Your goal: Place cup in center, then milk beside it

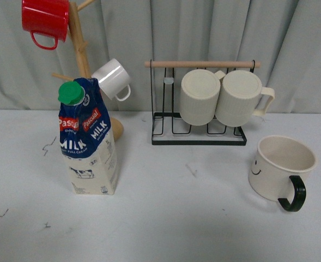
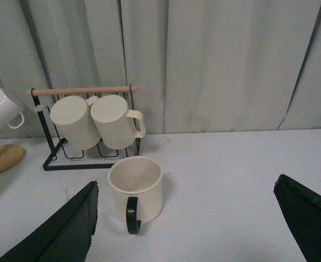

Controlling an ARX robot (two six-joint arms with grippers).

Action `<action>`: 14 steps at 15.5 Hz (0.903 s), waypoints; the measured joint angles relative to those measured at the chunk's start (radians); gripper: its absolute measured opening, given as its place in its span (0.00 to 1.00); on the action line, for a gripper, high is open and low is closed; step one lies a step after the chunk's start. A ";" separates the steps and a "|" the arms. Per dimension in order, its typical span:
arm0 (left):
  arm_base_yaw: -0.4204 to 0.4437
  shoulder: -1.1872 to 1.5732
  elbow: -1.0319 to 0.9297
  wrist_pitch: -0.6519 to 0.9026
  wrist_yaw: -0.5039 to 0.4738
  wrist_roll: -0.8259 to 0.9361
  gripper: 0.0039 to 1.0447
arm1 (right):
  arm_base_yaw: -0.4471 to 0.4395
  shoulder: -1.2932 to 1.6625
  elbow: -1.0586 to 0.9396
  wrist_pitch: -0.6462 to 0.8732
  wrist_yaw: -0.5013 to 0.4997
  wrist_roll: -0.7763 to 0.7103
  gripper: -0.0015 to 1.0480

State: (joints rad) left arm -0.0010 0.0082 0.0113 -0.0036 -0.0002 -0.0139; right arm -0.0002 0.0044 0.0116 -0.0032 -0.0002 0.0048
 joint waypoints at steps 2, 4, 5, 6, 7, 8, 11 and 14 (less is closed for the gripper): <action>0.000 0.000 0.000 0.000 -0.001 0.000 0.94 | 0.076 0.120 0.067 -0.154 0.179 0.005 0.94; 0.000 0.000 0.000 0.000 0.000 0.000 0.94 | 0.024 0.440 0.203 -0.043 0.191 0.062 0.94; 0.000 0.000 0.000 0.000 0.000 0.000 0.94 | 0.021 0.574 0.274 0.014 0.150 0.092 0.94; 0.000 0.000 0.000 0.000 0.000 0.000 0.94 | 0.029 0.748 0.357 0.028 0.127 0.105 0.94; 0.000 0.000 0.000 0.000 0.000 0.000 0.94 | 0.032 0.906 0.426 0.030 0.124 0.126 0.94; 0.000 0.000 0.000 0.000 0.000 0.000 0.94 | 0.033 1.048 0.501 0.036 0.105 0.160 0.94; 0.000 0.000 0.000 0.000 0.000 0.000 0.94 | 0.051 1.369 0.779 -0.043 0.072 0.237 0.94; 0.000 0.000 0.000 0.000 0.000 0.000 0.94 | 0.039 1.631 0.964 -0.137 0.052 0.294 0.94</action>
State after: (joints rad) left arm -0.0006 0.0082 0.0113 -0.0032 -0.0002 -0.0135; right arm 0.0383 1.6356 0.9756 -0.1406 0.0521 0.2989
